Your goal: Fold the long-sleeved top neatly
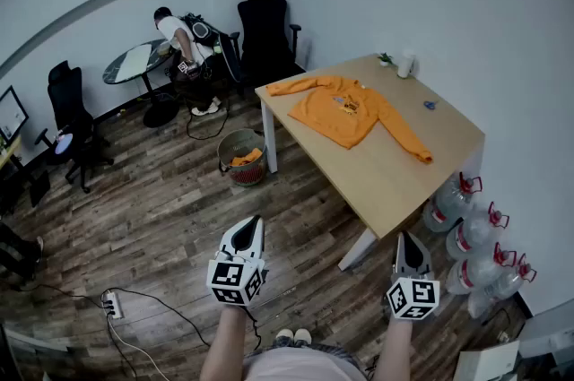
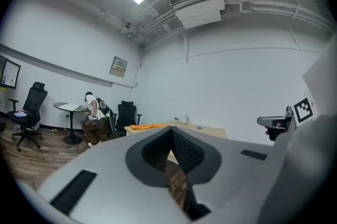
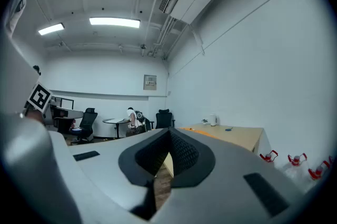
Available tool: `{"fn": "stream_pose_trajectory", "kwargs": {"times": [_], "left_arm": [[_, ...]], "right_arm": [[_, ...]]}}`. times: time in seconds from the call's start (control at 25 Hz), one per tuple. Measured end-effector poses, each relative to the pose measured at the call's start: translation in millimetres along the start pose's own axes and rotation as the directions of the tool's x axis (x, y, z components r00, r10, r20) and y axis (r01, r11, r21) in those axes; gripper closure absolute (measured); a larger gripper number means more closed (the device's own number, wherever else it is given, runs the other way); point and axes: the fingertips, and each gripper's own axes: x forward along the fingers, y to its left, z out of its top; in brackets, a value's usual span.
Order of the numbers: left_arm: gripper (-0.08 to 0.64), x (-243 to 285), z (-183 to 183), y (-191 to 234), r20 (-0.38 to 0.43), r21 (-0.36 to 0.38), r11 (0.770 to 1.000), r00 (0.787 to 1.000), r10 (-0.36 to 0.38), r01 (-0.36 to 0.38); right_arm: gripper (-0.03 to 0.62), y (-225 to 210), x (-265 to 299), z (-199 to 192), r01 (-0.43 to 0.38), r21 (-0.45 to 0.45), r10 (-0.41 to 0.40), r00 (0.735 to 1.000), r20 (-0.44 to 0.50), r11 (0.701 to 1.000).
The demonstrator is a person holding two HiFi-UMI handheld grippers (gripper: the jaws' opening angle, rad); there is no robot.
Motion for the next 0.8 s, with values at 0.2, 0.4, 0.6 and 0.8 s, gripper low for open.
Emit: {"fn": "stream_pose_trajectory", "kwargs": {"times": [0.2,0.4,0.6,0.8], "left_arm": [[0.558,4.3,-0.7,-0.9,-0.006,-0.001,1.0,1.0,0.0,0.0],[0.558,5.5,-1.3,-0.8,-0.009,-0.004,1.0,1.0,-0.004,0.004],[0.558,4.3,-2.1,-0.9,-0.004,-0.009,1.0,1.0,-0.004,0.004],[0.558,2.5,-5.4,3.0,-0.009,-0.028,1.0,1.0,-0.009,0.009]], "right_arm": [[0.586,-0.7,3.4,-0.1,0.002,0.0,-0.002,1.0,-0.003,1.0],[0.588,-0.4,2.8,0.5,0.011,0.0,-0.011,1.0,-0.005,1.0],[0.588,3.2,2.6,0.1,-0.004,0.004,0.004,1.0,-0.001,1.0],[0.586,7.4,4.1,0.5,-0.005,0.038,0.004,1.0,0.027,0.999]]}}
